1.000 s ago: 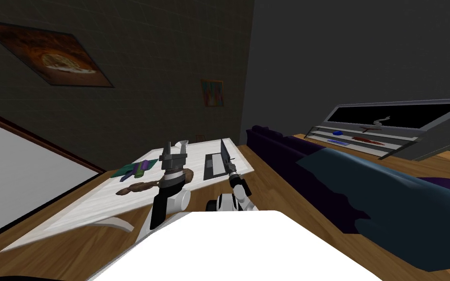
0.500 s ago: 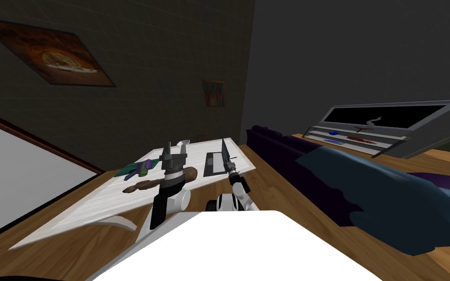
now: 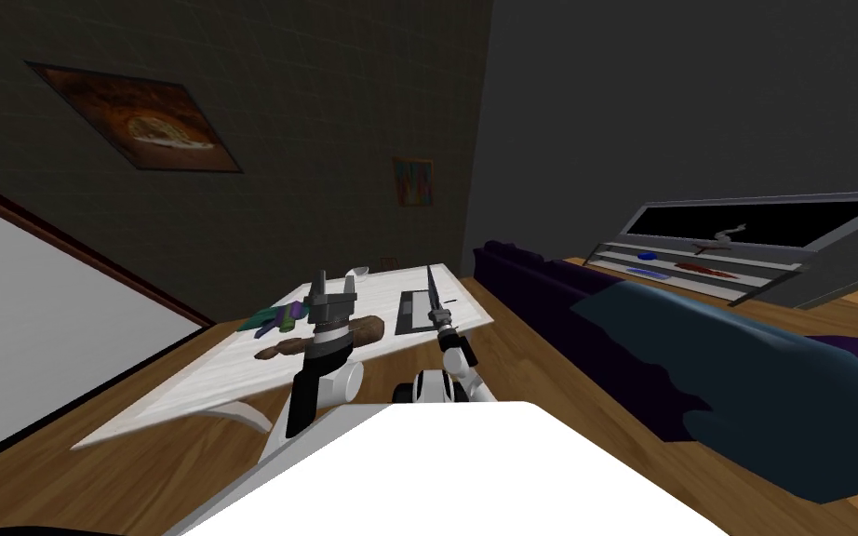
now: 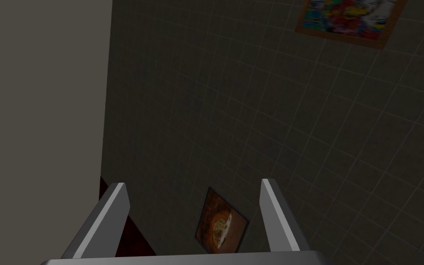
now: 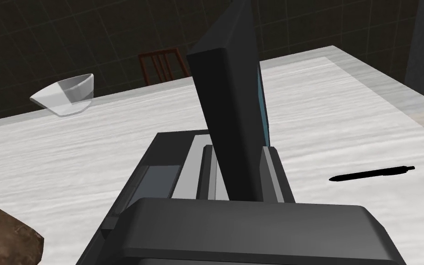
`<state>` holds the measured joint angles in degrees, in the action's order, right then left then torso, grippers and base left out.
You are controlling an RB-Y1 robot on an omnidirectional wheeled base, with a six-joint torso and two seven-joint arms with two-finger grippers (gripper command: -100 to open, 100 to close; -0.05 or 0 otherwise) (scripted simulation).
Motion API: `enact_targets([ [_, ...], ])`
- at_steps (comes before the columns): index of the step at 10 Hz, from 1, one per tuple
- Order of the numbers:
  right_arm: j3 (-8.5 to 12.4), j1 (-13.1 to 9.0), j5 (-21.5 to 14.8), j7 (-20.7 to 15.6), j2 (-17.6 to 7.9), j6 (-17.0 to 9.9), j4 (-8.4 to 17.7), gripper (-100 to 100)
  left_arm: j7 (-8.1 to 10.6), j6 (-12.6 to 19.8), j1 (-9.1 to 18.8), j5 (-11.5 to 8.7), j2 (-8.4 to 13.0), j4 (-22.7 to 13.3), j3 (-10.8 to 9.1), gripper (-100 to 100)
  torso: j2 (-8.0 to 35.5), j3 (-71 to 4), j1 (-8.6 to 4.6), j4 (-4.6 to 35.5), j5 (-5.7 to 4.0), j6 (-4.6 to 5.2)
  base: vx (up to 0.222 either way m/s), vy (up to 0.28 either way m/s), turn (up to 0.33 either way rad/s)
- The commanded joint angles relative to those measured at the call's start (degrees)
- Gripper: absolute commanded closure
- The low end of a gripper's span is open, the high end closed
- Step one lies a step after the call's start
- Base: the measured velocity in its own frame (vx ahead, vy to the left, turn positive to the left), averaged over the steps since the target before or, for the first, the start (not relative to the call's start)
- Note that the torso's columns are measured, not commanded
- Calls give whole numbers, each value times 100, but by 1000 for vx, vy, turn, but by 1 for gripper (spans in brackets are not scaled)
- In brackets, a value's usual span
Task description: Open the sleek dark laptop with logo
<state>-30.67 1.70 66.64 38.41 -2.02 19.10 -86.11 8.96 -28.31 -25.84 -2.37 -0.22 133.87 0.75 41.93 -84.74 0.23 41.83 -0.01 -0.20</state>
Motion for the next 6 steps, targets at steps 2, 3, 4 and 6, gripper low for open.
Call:
enact_targets([
  [2, -64, 13, -354, -107, -112, 187, 293, 100, 0, 0, 0, 0, 0, 0, 0, 0, -10, -6, -20, -15, -5, 13, -7, 59, 52],
  [3, -75, -2, -489, -149, -147, 270, 387, 100, 0, 0, -1, 0, 0, 0, 0, 0, -15, -8, -37, -21, -9, 17, -8, 38, 20],
  [4, -85, -18, -623, -191, -183, 352, 481, 100, 0, 0, 0, 0, 1, 0, -1, 0, -30, -15, -35, -24, -11, 8, -8, 36, 61],
  [6, -106, -48, -893, -275, -253, 517, 669, 100, 0, 0, 0, 0, 0, 0, 0, 0, -28, -15, -1, -32, -5, -2, -7, 58, 84],
])
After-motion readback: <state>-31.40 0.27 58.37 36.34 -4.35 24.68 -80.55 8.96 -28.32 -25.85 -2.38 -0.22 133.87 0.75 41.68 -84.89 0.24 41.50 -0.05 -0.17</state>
